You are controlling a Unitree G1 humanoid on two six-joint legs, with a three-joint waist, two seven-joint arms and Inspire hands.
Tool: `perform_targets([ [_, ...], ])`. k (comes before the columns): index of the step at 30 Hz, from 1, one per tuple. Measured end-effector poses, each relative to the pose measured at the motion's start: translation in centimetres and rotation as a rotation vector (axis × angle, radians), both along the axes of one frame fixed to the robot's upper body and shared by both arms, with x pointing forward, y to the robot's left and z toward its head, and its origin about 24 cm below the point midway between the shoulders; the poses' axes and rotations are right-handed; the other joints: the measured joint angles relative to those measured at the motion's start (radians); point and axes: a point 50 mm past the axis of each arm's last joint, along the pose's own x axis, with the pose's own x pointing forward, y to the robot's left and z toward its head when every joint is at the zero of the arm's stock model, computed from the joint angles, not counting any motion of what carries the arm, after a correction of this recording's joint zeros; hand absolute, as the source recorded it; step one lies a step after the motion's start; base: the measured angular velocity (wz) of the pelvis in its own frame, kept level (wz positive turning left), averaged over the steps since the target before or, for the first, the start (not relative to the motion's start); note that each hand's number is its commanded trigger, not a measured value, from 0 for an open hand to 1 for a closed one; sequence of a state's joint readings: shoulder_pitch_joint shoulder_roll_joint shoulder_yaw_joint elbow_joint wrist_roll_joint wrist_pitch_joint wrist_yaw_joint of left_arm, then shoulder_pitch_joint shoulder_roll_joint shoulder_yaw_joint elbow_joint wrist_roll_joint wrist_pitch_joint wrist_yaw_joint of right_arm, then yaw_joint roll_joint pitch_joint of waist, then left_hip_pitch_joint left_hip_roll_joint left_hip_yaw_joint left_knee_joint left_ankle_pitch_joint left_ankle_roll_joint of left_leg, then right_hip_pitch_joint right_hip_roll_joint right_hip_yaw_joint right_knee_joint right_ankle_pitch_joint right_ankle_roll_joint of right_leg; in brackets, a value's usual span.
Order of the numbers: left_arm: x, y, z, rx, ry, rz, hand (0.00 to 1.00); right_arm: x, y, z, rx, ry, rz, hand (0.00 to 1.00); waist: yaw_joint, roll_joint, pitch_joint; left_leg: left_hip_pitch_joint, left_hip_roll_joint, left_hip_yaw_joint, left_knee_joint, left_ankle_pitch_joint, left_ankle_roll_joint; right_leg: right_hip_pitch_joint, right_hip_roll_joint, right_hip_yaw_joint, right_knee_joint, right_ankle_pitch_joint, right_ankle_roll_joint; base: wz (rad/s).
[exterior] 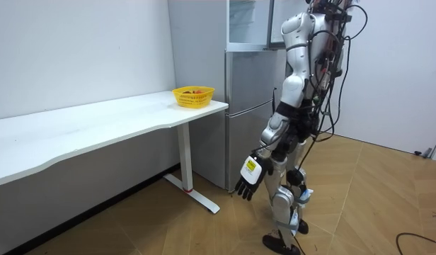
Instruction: Retrieve from the upper fridge
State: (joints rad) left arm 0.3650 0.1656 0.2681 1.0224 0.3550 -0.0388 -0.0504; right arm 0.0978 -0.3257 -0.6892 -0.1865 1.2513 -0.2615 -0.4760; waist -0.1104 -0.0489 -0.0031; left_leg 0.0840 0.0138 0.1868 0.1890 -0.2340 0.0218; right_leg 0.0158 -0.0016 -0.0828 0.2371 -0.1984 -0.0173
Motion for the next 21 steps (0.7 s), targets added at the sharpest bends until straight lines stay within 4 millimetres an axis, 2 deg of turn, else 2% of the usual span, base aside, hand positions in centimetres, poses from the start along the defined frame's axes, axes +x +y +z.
perform_targets([
  [9,-0.9,-0.2,-0.2,-0.010,0.036,0.013,0.00,0.2,0.3,0.2,-0.094,0.071,-0.025,0.00,0.003,-0.003,0.0023,-0.003,0.000,-0.001,0.005,0.000,0.000,0.001,0.000,0.000,0.000,0.000,0.000,0.00],
  [13,-0.4,-0.6,-0.4,-0.025,0.037,-0.012,0.00,0.9,1.1,0.1,-0.160,0.127,-0.007,0.00,0.006,-0.010,0.0053,0.000,0.000,-0.001,0.008,0.000,0.000,-0.003,0.000,-0.001,-0.003,0.000,0.000,0.00],
  [17,0.0,-0.8,-0.5,-0.032,0.033,-0.026,0.00,1.4,1.8,0.3,-0.248,0.168,0.009,0.00,0.010,-0.014,0.0048,0.006,0.001,0.000,0.008,0.000,0.000,0.004,0.001,-0.002,-0.012,0.001,-0.002,0.00],
  [21,0.0,-0.9,-0.5,-0.033,0.038,-0.052,0.00,2.4,3.2,0.9,-0.377,0.216,0.029,0.00,0.017,-0.017,0.0054,0.006,0.003,-0.002,0.007,0.001,-0.001,0.007,0.003,-0.005,-0.015,0.003,-0.004,0.01],
])
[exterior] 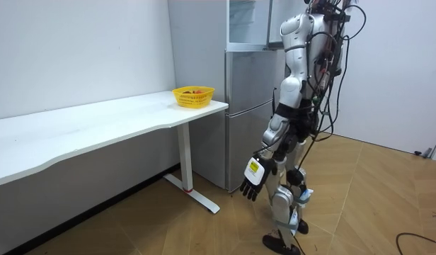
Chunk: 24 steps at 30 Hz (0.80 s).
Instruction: Retrieve from the upper fridge
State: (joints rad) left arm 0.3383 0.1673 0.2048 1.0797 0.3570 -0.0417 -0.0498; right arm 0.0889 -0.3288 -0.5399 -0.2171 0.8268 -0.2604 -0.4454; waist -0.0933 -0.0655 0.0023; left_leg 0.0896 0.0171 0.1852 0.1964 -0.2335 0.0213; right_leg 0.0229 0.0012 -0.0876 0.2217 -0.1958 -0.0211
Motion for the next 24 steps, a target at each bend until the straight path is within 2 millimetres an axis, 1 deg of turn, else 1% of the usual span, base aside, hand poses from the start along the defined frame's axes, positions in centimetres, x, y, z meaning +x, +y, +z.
perform_targets([
  [5,0.1,-0.4,-0.1,-0.015,0.012,-0.051,0.00,1.2,1.8,0.6,-0.086,0.015,0.053,0.00,0.018,-0.006,0.0022,0.009,0.002,-0.002,0.000,0.000,-0.001,0.015,-0.001,-0.010,-0.001,0.001,-0.002,0.02],
  [7,0.4,-0.8,-0.3,-0.031,0.014,-0.072,0.00,2.1,3.1,0.5,-0.156,0.051,0.091,0.00,0.034,-0.007,0.0025,0.009,0.002,-0.002,0.001,0.000,-0.001,0.014,-0.001,-0.010,-0.003,0.001,-0.002,0.00],
  [9,0.8,-0.9,-0.4,-0.039,0.015,-0.076,0.00,2.6,3.9,0.5,-0.215,0.068,0.130,0.00,0.049,-0.009,0.0024,0.009,0.002,-0.004,0.001,0.000,-0.001,0.015,-0.001,-0.014,-0.002,0.001,-0.002,0.06],
  [11,0.9,-0.8,-0.4,-0.045,0.016,-0.083,0.00,3.4,4.8,0.7,-0.259,0.079,0.180,0.00,0.052,-0.013,0.0052,0.009,0.002,-0.012,0.001,0.001,-0.001,0.021,-0.002,-0.025,-0.005,0.001,-0.002,0.13],
  [12,0.9,-0.9,-0.4,-0.047,0.021,-0.083,0.00,3.9,5.4,0.8,-0.284,0.083,0.211,0.00,0.062,-0.014,0.0064,0.009,0.002,-0.018,0.001,0.001,-0.002,0.022,-0.002,-0.026,-0.006,0.001,-0.002,0.09],
  [13,0.9,-0.9,-0.4,-0.046,0.023,-0.082,0.00,4.0,5.4,0.8,-0.301,0.094,0.206,0.00,0.073,-0.016,0.0082,0.008,0.002,-0.023,0.001,0.001,-0.002,0.026,-0.003,-0.030,-0.009,0.001,-0.002,0.09],
  [14,0.8,-0.8,-0.4,-0.045,0.026,-0.081,0.00,4.1,5.4,0.8,-0.301,0.098,0.210,0.00,0.074,-0.017,0.0087,0.008,0.002,-0.025,0.001,0.001,-0.002,0.029,-0.003,-0.034,-0.013,0.002,-0.003,0.11],
  [17,0.8,-0.9,-0.4,-0.048,0.043,-0.082,0.00,5.1,6.1,0.6,-0.337,0.123,0.234,0.00,0.083,-0.020,0.0079,0.006,0.003,-0.032,0.003,0.001,-0.002,0.029,-0.004,-0.045,-0.016,0.003,-0.004,0.06],
  [19,1.2,-0.9,-0.4,-0.053,0.037,-0.087,0.00,5.4,6.0,0.3,-0.368,0.150,0.231,0.00,0.101,-0.021,0.0046,0.005,0.003,-0.037,0.003,0.002,-0.003,0.029,-0.004,-0.050,-0.017,0.003,-0.004,0.02],
  [21,1.0,-1.1,-0.5,-0.064,0.048,-0.090,0.00,5.4,6.1,0.1,-0.364,0.150,0.229,0.00,0.100,-0.022,0.0030,0.005,0.003,-0.039,0.003,0.002,-0.003,0.030,-0.004,-0.051,-0.017,0.003,-0.005,-0.04],
  [22,0.9,-1.1,-0.5,-0.068,0.054,-0.095,0.00,5.5,6.1,0.1,-0.363,0.154,0.232,0.00,0.101,-0.026,0.0032,0.006,0.002,-0.040,0.003,0.002,-0.004,0.031,-0.004,-0.052,-0.016,0.004,-0.005,-0.04],
  [24,0.8,-1.2,-0.5,-0.069,0.058,-0.092,0.00,5.6,6.0,-0.1,-0.353,0.162,0.232,0.00,0.102,-0.030,0.0007,0.007,0.002,-0.047,0.003,0.002,-0.004,0.033,-0.004,-0.053,-0.017,0.004,-0.005,0.02],
])
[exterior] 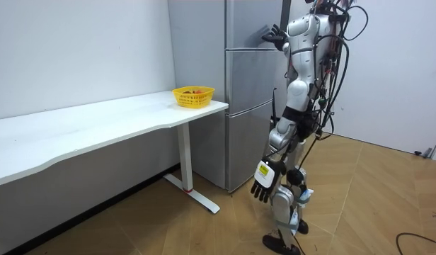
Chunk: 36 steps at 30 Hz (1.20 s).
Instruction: Retrieve from the upper fridge
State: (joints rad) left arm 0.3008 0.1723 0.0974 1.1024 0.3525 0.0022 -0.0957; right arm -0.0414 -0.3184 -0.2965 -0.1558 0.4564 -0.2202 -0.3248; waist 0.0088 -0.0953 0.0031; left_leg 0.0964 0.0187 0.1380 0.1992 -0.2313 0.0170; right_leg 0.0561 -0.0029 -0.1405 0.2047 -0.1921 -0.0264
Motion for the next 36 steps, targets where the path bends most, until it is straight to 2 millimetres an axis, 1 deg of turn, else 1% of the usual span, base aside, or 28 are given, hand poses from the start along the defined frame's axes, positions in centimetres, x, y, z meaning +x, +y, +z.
perform_targets([
  [3,-0.2,-0.1,0.0,-0.003,0.010,0.003,0.00,0.3,-0.1,-0.2,0.008,0.011,-0.004,0.00,0.001,-0.007,0.0001,0.001,0.000,-0.004,0.001,0.000,0.000,0.001,0.000,0.000,-0.001,0.000,-0.001,0.00],
  [8,-0.3,-0.1,0.0,-0.004,0.015,0.006,0.00,0.4,-0.2,-0.3,0.014,0.015,-0.006,0.00,0.003,-0.006,0.0006,0.000,0.001,-0.008,0.004,0.000,0.000,0.002,-0.006,-0.003,-0.001,0.002,-0.001,0.00],
  [13,-0.9,-0.2,-0.1,-0.006,0.034,0.011,0.00,0.3,-0.2,-0.2,0.008,0.010,-0.007,0.00,0.001,0.004,0.0009,0.000,-0.001,-0.011,0.003,0.000,0.000,0.014,-0.006,-0.004,0.000,0.003,0.000,0.00],
  [15,-1.0,-0.2,-0.1,-0.007,0.040,0.013,0.00,0.3,-0.2,-0.1,0.006,0.006,-0.008,0.00,0.001,0.011,-0.0011,0.000,-0.001,-0.011,0.003,0.000,0.000,0.017,-0.006,-0.004,0.001,0.005,0.000,0.00],
  [18,-1.2,-0.2,-0.1,-0.007,0.046,0.017,0.00,0.2,-0.2,0.1,-0.023,0.007,-0.017,0.00,-0.003,0.023,-0.0067,0.004,-0.001,-0.011,0.003,0.000,0.000,0.018,-0.006,-0.005,0.001,0.005,0.000,0.00],
  [19,-1.2,-0.1,-0.1,-0.007,0.048,0.020,0.00,0.2,-0.2,0.2,-0.025,0.004,-0.016,0.00,-0.003,0.026,-0.0071,0.005,-0.001,-0.011,0.003,0.000,0.000,0.021,-0.006,-0.006,0.001,0.005,0.000,0.00],
  [21,-1.3,-0.1,-0.1,-0.005,0.049,0.026,0.00,0.2,-0.2,0.2,-0.025,0.002,-0.019,0.00,-0.006,0.029,-0.0045,0.017,-0.001,-0.012,0.002,0.000,0.000,0.028,-0.006,-0.006,-0.001,0.004,0.000,0.02],
  [23,-1.4,0.0,0.0,-0.003,0.044,0.028,0.00,0.2,-0.3,0.3,-0.025,0.000,-0.024,0.00,-0.014,0.028,-0.0041,0.019,-0.002,-0.014,0.001,0.000,0.000,0.028,-0.007,-0.007,-0.003,0.001,0.002,0.08],
  [24,-1.3,0.0,0.0,-0.002,0.040,0.031,0.00,0.1,-0.4,0.4,-0.029,-0.003,-0.036,0.00,-0.022,0.025,-0.0028,0.018,-0.005,-0.024,-0.001,0.000,0.000,0.029,-0.008,-0.010,-0.003,-0.001,0.003,0.22],
  [25,-1.3,0.0,0.0,-0.002,0.038,0.034,0.00,-0.1,-0.6,0.7,-0.028,-0.012,-0.055,0.00,-0.032,0.024,-0.0026,0.016,-0.009,-0.034,-0.001,0.000,0.000,0.030,-0.006,-0.015,-0.003,-0.003,0.006,0.23],
  [27,-1.2,0.1,0.0,0.001,0.032,0.036,0.00,-0.5,-1.2,1.3,-0.023,-0.041,-0.094,0.00,-0.040,0.024,-0.0034,0.015,-0.012,-0.035,-0.001,0.000,0.000,0.030,-0.008,-0.027,-0.009,-0.004,0.008,0.12],
  [29,-1.4,0.3,0.1,0.004,0.030,0.036,0.00,-1.0,-1.9,2.1,-0.024,-0.066,-0.139,0.00,-0.045,0.022,-0.0046,0.012,-0.013,-0.036,-0.002,0.000,0.000,0.032,-0.009,-0.027,-0.018,-0.003,0.009,0.03],
  [31,-1.3,0.6,0.2,0.018,0.022,0.043,0.00,-1.7,-3.1,2.4,0.028,-0.097,-0.205,0.00,-0.069,0.012,-0.0095,0.001,-0.015,-0.047,-0.001,0.000,0.001,0.031,-0.010,-0.034,-0.017,-0.002,0.009,0.13],
  [33,-1.1,0.8,0.3,0.027,0.007,0.054,0.00,-2.4,-4.1,2.4,0.089,-0.115,-0.257,0.00,-0.079,0.007,-0.0111,0.001,-0.014,-0.045,-0.001,0.000,0.001,0.032,-0.009,-0.030,-0.019,-0.002,0.009,0.02],
  [35,-0.9,0.9,0.4,0.044,-0.008,0.054,0.00,-3.3,-5.1,1.9,0.140,-0.113,-0.312,0.00,-0.088,0.006,-0.0119,0.000,-0.013,-0.046,-0.002,0.000,0.001,0.034,-0.009,-0.030,-0.019,-0.002,0.009,0.00],
  [36,-0.7,1.1,0.4,0.054,-0.018,0.058,0.00,-4.0,-5.9,1.4,0.190,-0.104,-0.349,0.00,-0.092,0.006,-0.0121,0.001,-0.014,-0.045,-0.002,0.000,0.001,0.034,-0.009,-0.028,-0.018,-0.002,0.009,-0.06],
])
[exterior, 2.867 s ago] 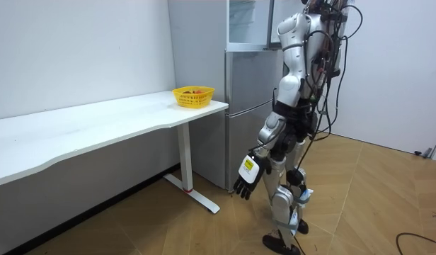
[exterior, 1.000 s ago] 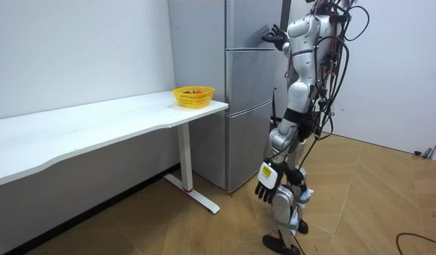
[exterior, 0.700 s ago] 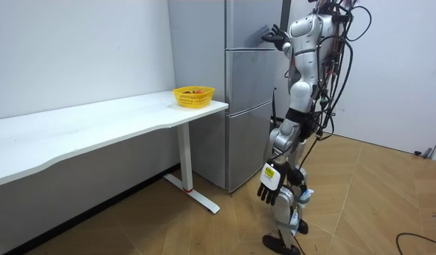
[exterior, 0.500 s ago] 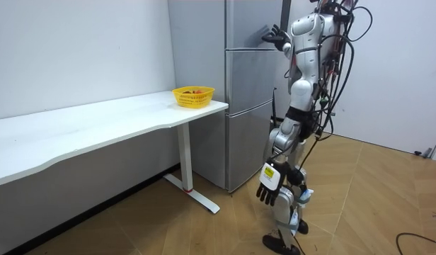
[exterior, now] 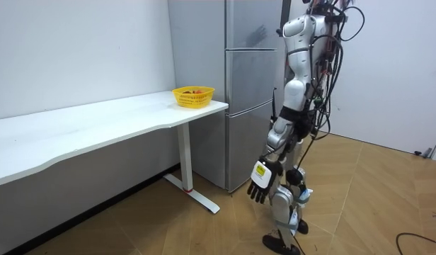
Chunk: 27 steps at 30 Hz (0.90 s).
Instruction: Retrieve from the upper fridge
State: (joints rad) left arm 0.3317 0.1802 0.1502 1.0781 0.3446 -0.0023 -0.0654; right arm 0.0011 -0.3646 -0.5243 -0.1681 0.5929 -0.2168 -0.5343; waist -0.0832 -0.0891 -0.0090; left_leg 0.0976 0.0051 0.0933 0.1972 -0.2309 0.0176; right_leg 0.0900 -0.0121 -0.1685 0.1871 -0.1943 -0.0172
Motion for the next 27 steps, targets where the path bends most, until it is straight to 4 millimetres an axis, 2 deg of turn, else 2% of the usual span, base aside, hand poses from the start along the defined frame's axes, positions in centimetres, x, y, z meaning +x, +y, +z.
perform_targets([
  [2,0.0,0.2,0.1,0.020,-0.005,0.007,0.00,-1.0,-1.2,-1.0,0.111,-0.010,-0.042,0.00,-0.005,0.003,0.0005,0.000,0.000,0.005,0.000,0.000,0.000,-0.003,0.000,0.006,0.001,0.000,0.000,-0.11],
  [5,-0.2,0.4,0.2,0.048,-0.004,0.012,0.00,-2.6,-3.4,-4.0,0.327,0.015,-0.118,0.00,-0.026,0.009,0.0019,0.000,0.004,0.014,0.000,0.000,0.000,-0.003,0.000,0.015,0.000,0.000,0.000,-0.06],
  [7,-0.1,0.7,0.3,0.064,-0.013,0.026,0.00,-4.6,-4.8,-8.0,0.482,0.111,-0.204,0.00,-0.037,0.020,0.0025,0.000,0.004,0.014,-0.004,-0.001,0.000,0.000,-0.003,0.014,0.000,0.000,0.000,0.00],
  [8,0.0,0.8,0.4,0.070,-0.017,0.030,0.00,-5.2,-5.1,-9.1,0.523,0.141,-0.228,0.00,-0.041,0.019,0.0019,0.001,0.004,0.014,-0.007,-0.001,0.000,-0.001,-0.002,0.014,0.001,0.000,0.000,0.00],
  [9,0.1,0.9,0.4,0.080,-0.024,0.039,0.00,-6.3,-5.3,-11.4,0.610,0.191,-0.272,0.00,-0.042,0.023,0.0025,0.000,0.005,0.015,-0.014,-0.001,0.000,-0.005,-0.001,0.017,0.002,0.000,0.000,-0.04],
  [10,0.1,0.9,0.4,0.081,-0.023,0.046,0.00,-7.4,-5.3,-13.4,0.674,0.250,-0.321,0.00,-0.047,0.032,0.0046,0.000,0.005,0.017,-0.017,-0.001,0.000,-0.009,0.001,0.022,0.003,0.000,-0.001,-0.06],
  [11,0.2,0.8,0.4,0.081,-0.020,0.049,0.00,-8.0,-5.3,-14.4,0.699,0.281,-0.347,0.00,-0.048,0.037,0.0048,0.000,0.006,0.018,-0.018,-0.001,0.001,-0.009,0.002,0.027,0.003,0.000,-0.001,-0.09],
  [12,0.3,0.6,0.3,0.076,-0.016,0.052,0.00,-9.1,-5.1,-16.3,0.757,0.339,-0.394,0.00,-0.053,0.050,0.0037,0.001,0.004,0.021,-0.022,-0.001,0.001,-0.009,0.001,0.030,0.003,0.000,0.000,-0.06],
  [13,0.5,0.6,0.3,0.075,-0.017,0.053,0.00,-10.3,-4.6,-18.4,0.821,0.407,-0.440,0.00,-0.054,0.058,0.0014,0.001,0.004,0.025,-0.023,-0.001,0.001,-0.011,0.002,0.032,0.002,0.000,0.000,-0.07],
  [14,0.7,0.6,0.3,0.077,-0.022,0.052,0.00,-10.9,-4.3,-19.5,0.854,0.443,-0.460,0.00,-0.052,0.060,0.0010,0.002,0.006,0.029,-0.023,-0.001,0.000,-0.016,0.002,0.035,0.002,0.000,-0.001,-0.09],
  [16,0.9,0.6,0.4,0.078,-0.031,0.051,0.00,-13.1,-2.4,-23.2,0.984,0.580,-0.510,0.00,-0.049,0.061,0.0004,0.003,0.007,0.033,-0.017,0.001,-0.002,-0.019,0.004,0.038,0.004,-0.002,-0.003,-0.06],
  [17,0.8,0.5,0.3,0.076,-0.029,0.052,0.00,-13.6,-1.9,-24.0,1.011,0.611,-0.519,0.00,-0.049,0.062,0.0004,0.004,0.007,0.034,-0.015,0.001,-0.002,-0.019,0.003,0.038,0.003,-0.002,-0.003,0.00],
  [19,0.6,0.2,0.2,0.068,-0.020,0.057,0.00,-16.2,-0.1,-26.9,1.091,0.760,-0.537,0.00,-0.050,0.059,-0.0007,0.004,0.006,0.034,-0.009,0.001,-0.002,-0.012,0.003,0.039,-0.001,-0.002,-0.003,0.02],
  [20,0.6,0.0,0.2,0.066,-0.017,0.055,0.00,-16.9,0.5,-27.5,1.108,0.801,-0.538,0.00,-0.052,0.059,-0.0005,0.004,0.005,0.029,-0.009,0.001,-0.002,-0.003,0.002,0.035,-0.001,-0.002,-0.002,0.16],
  [22,0.2,-0.3,0.0,0.059,0.009,0.053,0.00,-19.6,2.8,-29.5,1.139,1.008,-0.487,0.00,-0.048,0.056,0.0002,0.012,0.001,0.020,-0.011,0.001,-0.002,0.001,0.000,0.028,-0.001,-0.005,0.000,0.12],
  [23,0.0,-0.4,0.0,0.057,0.020,0.054,0.00,-20.3,3.4,-30.0,1.136,1.076,-0.458,0.00,-0.046,0.055,-0.0002,0.013,0.001,0.019,-0.011,0.001,-0.002,0.002,-0.001,0.028,-0.001,-0.005,0.000,-0.04],
  [25,-0.7,-0.7,-0.2,0.043,0.057,0.063,0.00,-21.9,5.1,-31.0,1.074,1.337,-0.272,0.00,-0.041,0.053,0.0001,0.018,0.000,0.020,-0.015,0.001,-0.002,-0.003,-0.002,0.034,0.001,-0.012,0.000,-0.07],
  [26,-0.9,-0.7,-0.2,0.040,0.066,0.066,0.00,-22.2,5.4,-31.2,1.052,1.397,-0.226,0.00,-0.036,0.053,0.0003,0.018,0.001,0.027,-0.015,0.001,-0.002,-0.004,-0.002,0.036,0.001,-0.012,0.000,-0.16],
  [27,-0.9,-0.7,-0.2,0.033,0.076,0.066,0.00,-22.6,6.1,-31.4,1.016,1.496,-0.144,0.00,-0.019,0.050,0.0011,0.019,0.002,0.038,-0.014,0.001,-0.002,-0.007,-0.001,0.043,0.001,-0.012,-0.001,-0.10],
])
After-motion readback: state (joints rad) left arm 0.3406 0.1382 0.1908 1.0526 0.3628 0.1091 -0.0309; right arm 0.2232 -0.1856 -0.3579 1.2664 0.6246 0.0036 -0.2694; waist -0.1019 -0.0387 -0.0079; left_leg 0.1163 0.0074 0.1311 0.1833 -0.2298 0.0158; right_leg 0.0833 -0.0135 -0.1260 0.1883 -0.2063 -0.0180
